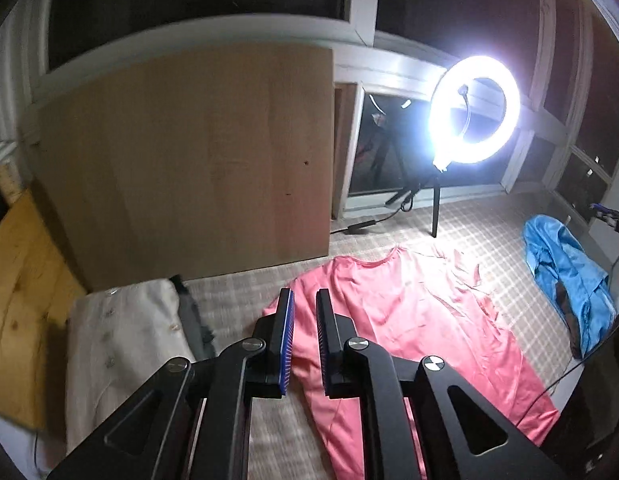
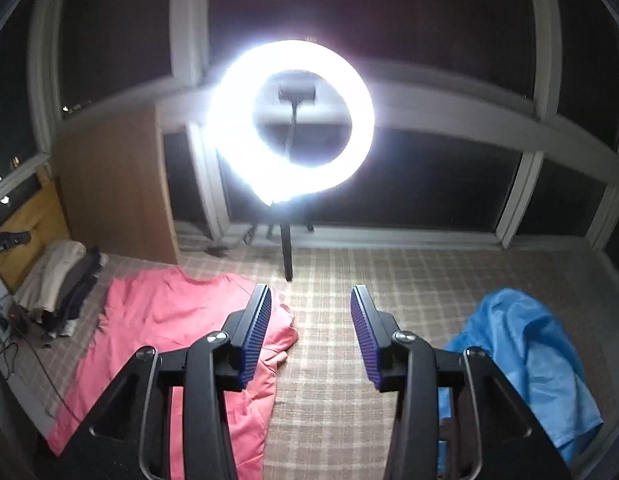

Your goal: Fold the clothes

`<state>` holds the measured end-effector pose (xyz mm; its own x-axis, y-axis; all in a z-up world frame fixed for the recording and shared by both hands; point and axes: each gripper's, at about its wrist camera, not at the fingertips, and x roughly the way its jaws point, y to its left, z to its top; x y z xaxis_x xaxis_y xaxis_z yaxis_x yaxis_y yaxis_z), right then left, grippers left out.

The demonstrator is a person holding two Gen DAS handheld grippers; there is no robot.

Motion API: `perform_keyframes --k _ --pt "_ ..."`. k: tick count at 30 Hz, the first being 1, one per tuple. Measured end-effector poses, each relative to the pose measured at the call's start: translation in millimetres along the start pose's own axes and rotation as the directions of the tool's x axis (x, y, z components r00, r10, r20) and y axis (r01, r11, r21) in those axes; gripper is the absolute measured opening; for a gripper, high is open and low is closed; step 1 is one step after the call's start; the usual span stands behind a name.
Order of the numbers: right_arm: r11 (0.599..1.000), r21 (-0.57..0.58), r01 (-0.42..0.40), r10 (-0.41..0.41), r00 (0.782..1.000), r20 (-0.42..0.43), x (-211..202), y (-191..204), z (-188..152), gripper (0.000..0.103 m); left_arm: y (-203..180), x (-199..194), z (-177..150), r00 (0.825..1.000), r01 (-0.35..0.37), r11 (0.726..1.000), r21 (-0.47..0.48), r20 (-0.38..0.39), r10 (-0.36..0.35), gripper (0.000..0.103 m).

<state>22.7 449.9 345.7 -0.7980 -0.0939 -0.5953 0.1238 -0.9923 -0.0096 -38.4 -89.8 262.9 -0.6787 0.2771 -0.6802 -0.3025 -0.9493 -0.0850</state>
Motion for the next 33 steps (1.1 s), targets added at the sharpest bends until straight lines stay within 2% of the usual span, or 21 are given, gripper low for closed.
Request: perform_keyframes --k 3,6,10,12,15,18,19,20,21,23,24,26,27,28,29,30,31,33 --pt "1.000 -0.004 0.027 -0.027 0.996 -0.083 61.5 3.2 -10.6 0.041 -2.1 39.8 0.8 0.998 0.037 0.999 0.017 -0.047 -0.036 0.015" --pt "0.999 0.046 0.012 -0.004 0.984 -0.177 123.0 -3.1 -30.3 0.041 -11.1 94.3 0.0 0.991 0.061 0.998 0.014 -0.123 -0.058 0.015" --pt "0.989 0.137 -0.051 0.090 0.950 -0.300 213.6 -14.8 -62.6 0.041 -41.3 145.3 -8.6 0.974 0.101 0.995 0.023 -0.204 -0.094 0.015" --pt "0.968 0.229 -0.106 0.180 0.927 -0.329 252.3 -21.9 -73.1 0.041 -59.3 163.7 -11.4 0.967 0.123 0.992 0.020 -0.227 -0.116 0.015" --pt "0.923 0.342 -0.174 0.298 0.887 -0.353 288.8 -24.6 -83.4 0.041 -74.8 179.8 -17.6 0.953 0.161 0.987 0.004 -0.261 -0.155 0.015" --pt "0.929 0.321 -0.184 0.304 0.873 -0.381 305.5 -14.8 -88.0 0.040 -80.1 182.2 -23.6 0.946 0.173 0.985 0.003 -0.278 -0.165 0.015" --pt "0.925 0.323 -0.199 0.322 0.862 -0.391 309.8 -10.2 -89.6 0.037 -78.1 181.3 -24.4 0.947 0.171 0.985 -0.005 -0.277 -0.166 0.015" --pt "0.922 0.325 -0.213 0.338 0.852 -0.400 313.9 -5.8 -91.1 0.013 -75.9 180.4 -25.0 0.947 0.169 0.986 -0.013 -0.275 -0.166 0.015" --pt "0.924 0.319 -0.212 0.336 0.848 -0.410 315.4 -3.2 -91.4 0.002 -73.7 179.5 -25.7 0.948 0.166 0.986 -0.021 -0.273 -0.166 0.015" --pt "0.929 0.307 -0.207 0.321 0.865 -0.386 310.5 5.0 -86.1 0.002 -66.4 177.2 -25.4 0.949 0.165 0.985 -0.051 -0.263 -0.172 0.015" --pt "0.911 0.305 -0.277 0.380 0.852 -0.359 303.3 17.6 -80.0 0.002 -63.0 176.9 -25.1 0.950 0.164 0.984 -0.065 -0.258 -0.176 0.015" --pt "0.862 0.295 -0.412 0.494 0.814 -0.306 289.1 42.9 -67.6 0.002 -58.0 177.4 -25.8 0.951 0.159 0.984 -0.081 -0.256 -0.175 0.015" --pt "0.832 0.281 -0.479 0.549 0.787 -0.283 281.3 56.3 -61.3 0.003 -56.5 178.5 -26.9 0.951 0.154 0.985 -0.081 -0.259 -0.170 0.015" --pt "0.802 0.198 -0.564 0.597 0.744 -0.300 266.6 77.7 -55.0 0.005 -55.6 180.0 -28.6 0.951 0.146 0.986 -0.078 -0.263 -0.162 0.015" --pt "0.797 0.154 -0.584 0.600 0.739 -0.306 257.8 85.0 -52.6 0.012 -54.6 182.4 -31.1 0.949 0.145 0.986 -0.080 -0.270 -0.161 0.015" --pt "0.816 0.121 -0.566 0.573 0.762 -0.300 249.9 85.6 -50.7 0.023 -53.5 184.9 -33.7 0.947 0.143 0.986 -0.083 -0.278 -0.161 0.015" --pt "0.850 0.125 -0.512 0.525 0.802 -0.284 248.3 78.3 -49.5 0.025 -52.3 187.5 -36.7 0.945 0.141 0.986 -0.085 -0.285 -0.159 0.015" --pt "0.902 0.149 -0.406 0.432 0.855 -0.287 255.3 59.2 -51.7 0.025 -50.2 192.7 -42.9 0.942 0.135 0.987 -0.089 -0.297 -0.155 0.015"
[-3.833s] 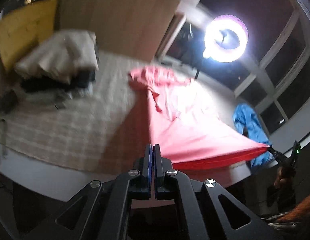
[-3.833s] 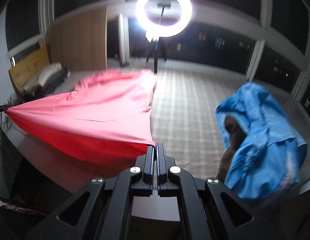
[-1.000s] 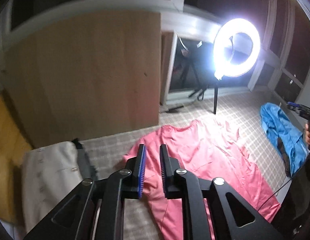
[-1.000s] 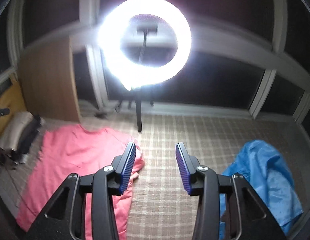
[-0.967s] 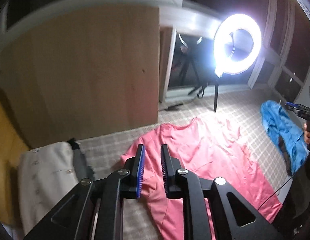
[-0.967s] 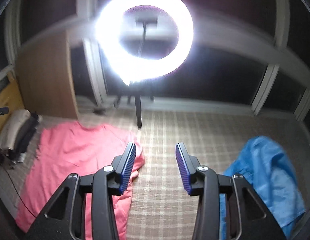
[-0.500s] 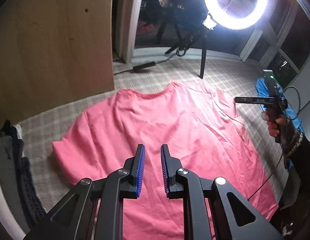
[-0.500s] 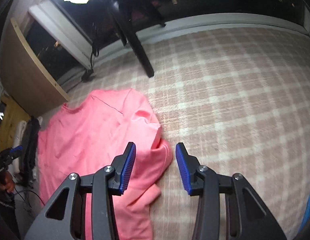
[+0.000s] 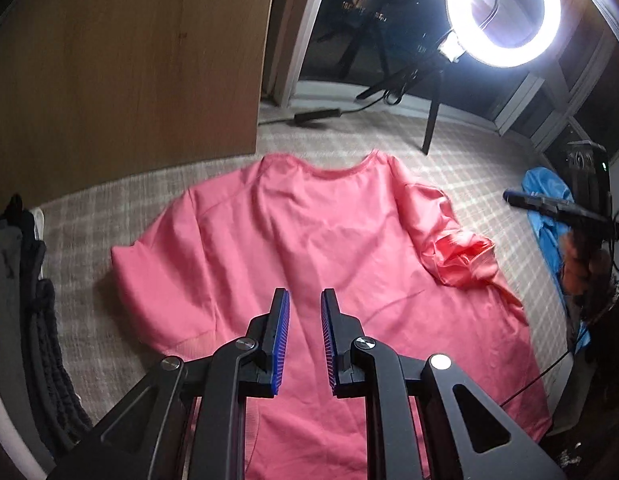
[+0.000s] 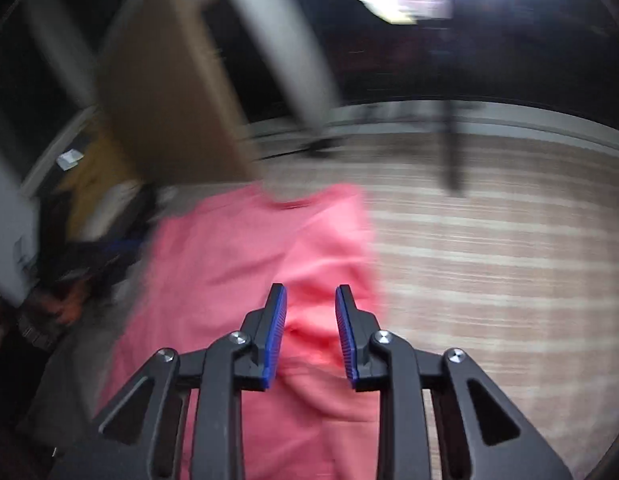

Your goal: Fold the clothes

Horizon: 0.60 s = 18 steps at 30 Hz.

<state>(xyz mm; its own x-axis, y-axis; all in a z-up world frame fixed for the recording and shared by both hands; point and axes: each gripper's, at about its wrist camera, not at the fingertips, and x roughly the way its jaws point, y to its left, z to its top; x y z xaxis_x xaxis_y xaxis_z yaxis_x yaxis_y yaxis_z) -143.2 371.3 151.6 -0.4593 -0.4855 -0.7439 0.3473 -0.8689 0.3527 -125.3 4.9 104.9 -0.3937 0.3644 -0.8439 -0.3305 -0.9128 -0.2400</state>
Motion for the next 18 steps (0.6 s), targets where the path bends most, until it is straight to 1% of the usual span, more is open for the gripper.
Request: perform_keyframes --k 2,3,6,8,9,11,13,15,17,18 --pt "0.999 0.030 0.026 -0.025 0.999 -0.020 5.6 -11.5 -0.6 0.025 3.7 8.7 -5.4 1.000 0.011 1.000 -0.016 -0.017 -0.012 0.015" --pt "0.999 0.020 0.031 -0.031 0.999 -0.035 10.2 -10.7 -1.3 0.025 5.0 12.7 -8.2 1.000 0.016 1.000 -0.021 -0.027 -0.016 0.015" --pt "0.997 -0.072 0.036 -0.042 0.996 -0.079 27.8 8.9 -7.9 0.025 5.7 25.4 -16.5 0.998 0.015 1.000 -0.021 -0.056 -0.016 0.015" --pt "0.990 -0.140 0.029 -0.047 0.990 -0.130 39.1 24.0 -17.8 0.026 4.2 34.7 -22.4 0.997 0.010 1.000 -0.015 -0.077 -0.011 0.015" --pt "0.985 -0.166 0.046 -0.071 0.987 -0.143 43.9 27.1 -20.7 0.029 3.2 39.2 -25.4 0.996 0.008 1.000 -0.011 -0.087 -0.008 0.015" --pt "0.972 -0.210 0.108 -0.144 0.976 -0.161 51.6 27.6 -30.4 0.032 1.7 46.8 -31.1 0.995 0.011 1.000 -0.003 -0.103 -0.011 0.015" --pt "0.973 -0.191 0.132 -0.169 0.967 -0.190 59.7 21.1 -33.8 0.032 0.2 54.4 -36.7 0.993 0.014 1.000 0.004 -0.119 -0.014 0.015" --pt "0.979 -0.152 0.136 -0.168 0.960 -0.223 65.2 13.5 -34.9 0.032 -2.7 60.7 -40.5 0.992 0.009 1.000 0.016 -0.128 -0.007 0.015" --pt "0.983 -0.141 0.119 -0.149 0.962 -0.230 67.4 13.5 -37.4 0.032 -5.2 62.3 -41.5 0.992 0.012 1.000 0.023 -0.124 -0.009 0.017" --pt "0.983 -0.139 0.117 -0.147 0.963 -0.228 65.8 15.1 -39.3 0.021 -5.4 62.8 -41.3 0.992 0.013 1.000 0.024 -0.123 -0.010 0.017"
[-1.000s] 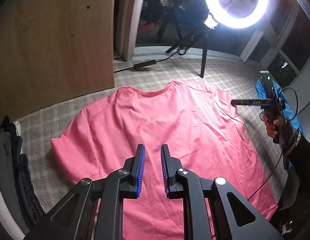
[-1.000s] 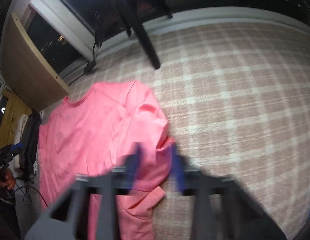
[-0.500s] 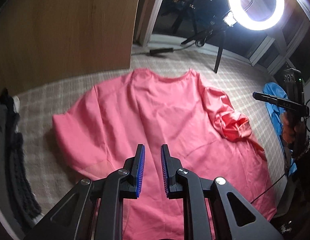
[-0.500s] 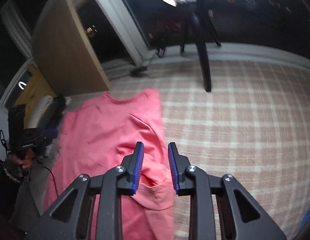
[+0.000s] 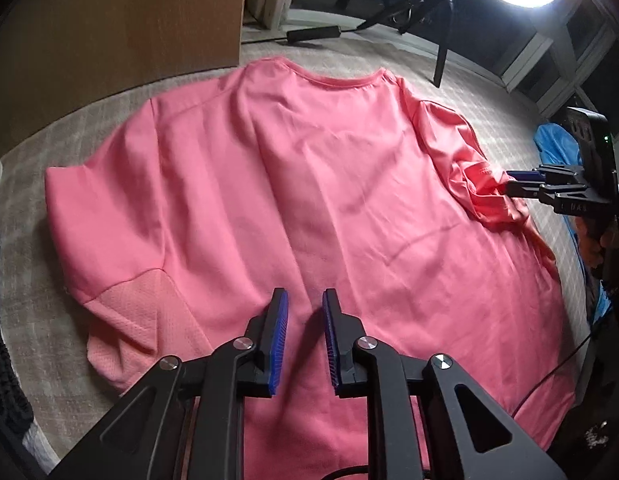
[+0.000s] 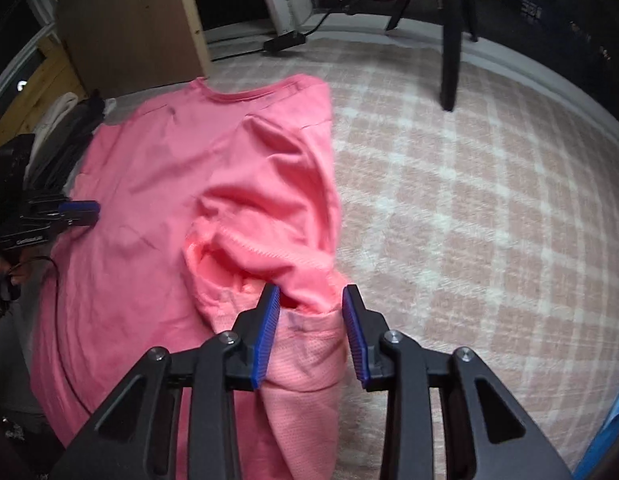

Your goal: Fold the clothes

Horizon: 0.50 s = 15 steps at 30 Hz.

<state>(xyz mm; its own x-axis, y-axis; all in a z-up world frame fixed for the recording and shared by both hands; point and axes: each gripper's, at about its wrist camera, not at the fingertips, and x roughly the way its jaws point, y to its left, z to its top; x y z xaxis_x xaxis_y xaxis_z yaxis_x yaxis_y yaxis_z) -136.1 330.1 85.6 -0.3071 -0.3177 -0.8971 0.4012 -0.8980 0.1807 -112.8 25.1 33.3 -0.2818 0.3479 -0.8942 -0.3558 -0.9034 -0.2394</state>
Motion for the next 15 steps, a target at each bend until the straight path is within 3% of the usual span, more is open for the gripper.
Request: perform_keyframes --k 1,2,5,6,8,9,10,13,15 --pt "1.000 0.002 -0.002 0.002 1.000 0.003 -1.4 1.6 -2.0 0.008 0.3 0.1 0.2 1.000 0.002 1.000 -0.002 0.001 -0.002 0.017" --pt "1.000 0.004 -0.003 0.003 1.000 0.009 -3.3 2.8 -4.1 0.004 0.7 0.2 0.4 1.000 0.004 1.000 -0.003 0.001 -0.004 0.017" --pt "0.999 0.045 0.018 -0.023 0.993 0.112 -30.1 -7.0 -9.6 0.004 1.1 -0.4 1.0 1.000 0.008 1.000 -0.004 0.000 -0.008 0.017" --pt "0.992 0.124 0.030 -0.049 0.987 0.155 -42.4 -23.1 -14.1 0.004 1.6 -1.1 0.7 1.000 0.009 1.000 -0.004 0.002 -0.009 0.017" --pt "0.915 0.383 0.129 -0.204 0.965 0.162 -59.8 -68.2 -30.8 0.009 2.3 -1.5 -1.2 1.000 0.012 1.000 -0.009 0.007 -0.012 0.017" --pt "0.870 0.455 0.188 -0.272 0.954 0.125 -63.9 -84.1 -38.1 0.020 3.0 -1.7 -0.8 1.000 0.014 1.000 -0.012 0.009 -0.014 0.017" --pt "0.822 0.517 0.239 -0.328 0.941 0.087 -67.6 -99.4 -44.9 0.024 3.8 -1.9 -0.2 1.000 0.017 1.000 -0.015 0.010 -0.017 0.017" --pt "0.856 0.506 0.110 -0.219 0.962 0.161 -77.5 -110.7 -43.0 0.026 4.9 -2.4 -0.1 1.000 0.017 1.000 -0.016 0.009 -0.017 0.017" --pt "0.908 0.414 0.061 -0.156 0.968 0.199 -79.0 -101.8 -29.4 0.026 5.8 -3.5 -1.1 1.000 0.012 1.000 -0.010 0.006 -0.012 0.017"
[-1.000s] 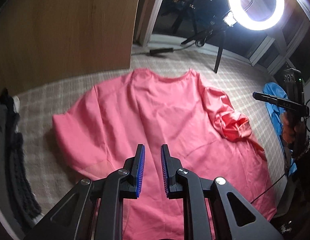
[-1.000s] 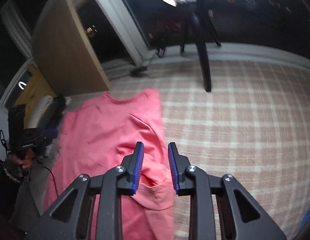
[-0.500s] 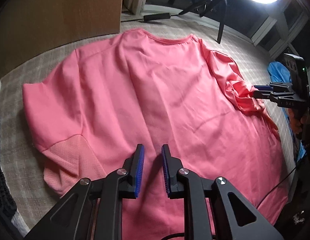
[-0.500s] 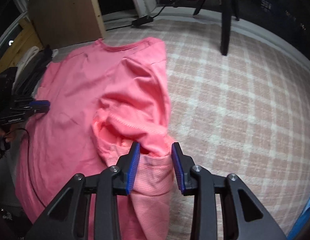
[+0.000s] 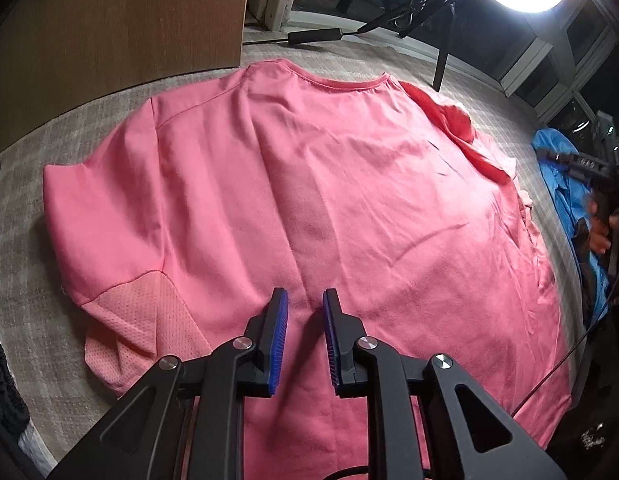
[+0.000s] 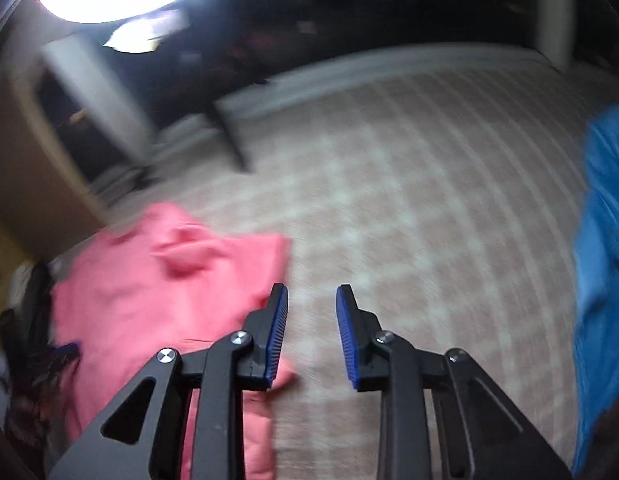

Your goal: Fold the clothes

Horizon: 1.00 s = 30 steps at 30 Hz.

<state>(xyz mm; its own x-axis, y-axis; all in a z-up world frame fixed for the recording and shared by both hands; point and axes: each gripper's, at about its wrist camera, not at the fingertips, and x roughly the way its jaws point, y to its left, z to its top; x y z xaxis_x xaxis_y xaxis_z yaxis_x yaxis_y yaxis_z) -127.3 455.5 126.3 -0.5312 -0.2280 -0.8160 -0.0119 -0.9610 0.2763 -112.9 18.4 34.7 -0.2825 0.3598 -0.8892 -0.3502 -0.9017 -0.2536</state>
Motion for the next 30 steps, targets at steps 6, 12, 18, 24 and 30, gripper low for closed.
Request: perform_keyframes --k 6,12,18,24,30 --pt "0.984 -0.178 -0.009 -0.002 0.998 -0.060 44.1 27.0 26.1 0.026 -7.0 3.9 5.8 1.000 -0.018 1.000 0.014 -0.011 0.018 0.018" --pt "0.953 -0.302 0.038 -0.077 0.990 -0.117 94.9 36.7 34.6 0.040 -9.8 5.9 6.6 0.999 -0.024 0.999 0.025 -0.020 0.024 0.018" --pt "0.962 -0.266 0.056 -0.056 0.998 0.007 47.3 30.1 39.7 0.001 -6.7 5.3 5.0 1.000 -0.011 1.000 0.010 -0.013 0.011 0.018" --pt "0.953 -0.194 0.233 -0.235 0.972 0.013 42.8 0.4 48.1 0.019 -3.1 1.1 7.9 0.999 -0.028 1.000 0.003 -0.018 0.028 0.019" --pt "0.944 -0.292 0.154 -0.155 0.988 0.018 49.4 32.3 55.7 0.030 26.1 -38.9 26.4 0.989 -0.123 0.992 -0.029 0.074 0.125 0.027"
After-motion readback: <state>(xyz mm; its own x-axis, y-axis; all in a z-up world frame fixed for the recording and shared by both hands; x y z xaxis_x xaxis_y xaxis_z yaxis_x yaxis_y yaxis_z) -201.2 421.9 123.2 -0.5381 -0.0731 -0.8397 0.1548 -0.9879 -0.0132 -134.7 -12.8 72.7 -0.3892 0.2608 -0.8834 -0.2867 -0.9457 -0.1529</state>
